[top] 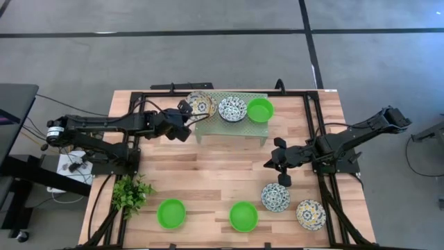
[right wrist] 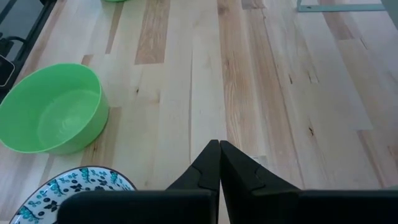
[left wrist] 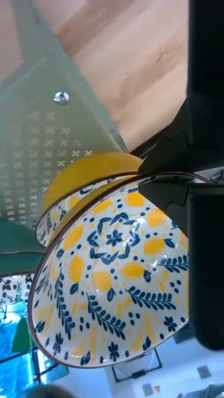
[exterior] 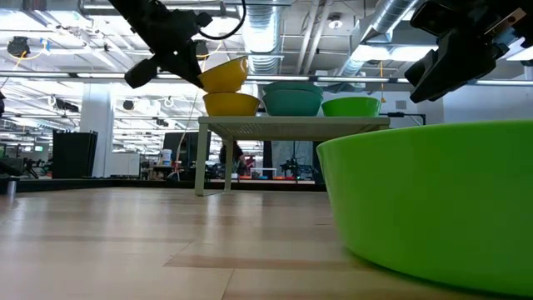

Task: Pick & Place Mini bowls
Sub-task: Stack the yellow patterned bowl on the yellow patterned bowl on the shelf, then stack the blue patterned bowl on the stacked blue patterned bowls on the shelf

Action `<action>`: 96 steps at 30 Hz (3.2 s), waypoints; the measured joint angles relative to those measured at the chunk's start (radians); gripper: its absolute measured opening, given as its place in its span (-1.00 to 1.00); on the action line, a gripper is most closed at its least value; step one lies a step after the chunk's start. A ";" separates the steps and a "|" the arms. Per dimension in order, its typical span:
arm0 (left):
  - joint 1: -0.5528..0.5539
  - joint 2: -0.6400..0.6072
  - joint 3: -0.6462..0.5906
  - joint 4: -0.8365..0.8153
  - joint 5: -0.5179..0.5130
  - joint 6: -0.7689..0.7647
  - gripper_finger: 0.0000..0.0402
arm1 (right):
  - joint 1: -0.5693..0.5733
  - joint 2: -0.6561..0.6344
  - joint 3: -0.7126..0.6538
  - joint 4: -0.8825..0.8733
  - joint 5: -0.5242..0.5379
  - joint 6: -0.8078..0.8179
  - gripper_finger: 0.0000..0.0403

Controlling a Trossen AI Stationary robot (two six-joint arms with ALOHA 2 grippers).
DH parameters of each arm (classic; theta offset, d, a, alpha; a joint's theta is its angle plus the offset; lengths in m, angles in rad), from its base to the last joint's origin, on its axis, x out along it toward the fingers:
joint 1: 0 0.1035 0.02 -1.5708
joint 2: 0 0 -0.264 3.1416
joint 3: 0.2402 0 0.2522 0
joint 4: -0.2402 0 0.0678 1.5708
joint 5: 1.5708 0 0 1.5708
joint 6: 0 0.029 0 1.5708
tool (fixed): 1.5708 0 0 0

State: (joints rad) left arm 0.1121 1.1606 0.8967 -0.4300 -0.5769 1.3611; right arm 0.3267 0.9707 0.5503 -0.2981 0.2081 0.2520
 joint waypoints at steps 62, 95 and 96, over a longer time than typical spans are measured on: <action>0.214 0.374 0.529 -0.610 0.422 -0.222 -0.91 | 0.000 0.000 0.000 -0.001 0.000 -0.042 -0.99; 0.073 0.339 0.526 -0.461 0.262 -0.512 -0.35 | 0.000 0.000 0.000 0.000 -0.001 -0.042 -0.99; 0.061 0.331 0.526 -0.460 0.262 -0.514 -0.33 | 0.000 0.000 0.000 0.000 -0.001 -0.042 -0.99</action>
State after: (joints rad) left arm 0.1730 1.4917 1.4231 -0.8902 -0.3145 0.8471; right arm 0.3267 0.9705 0.5503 -0.2981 0.2070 0.2100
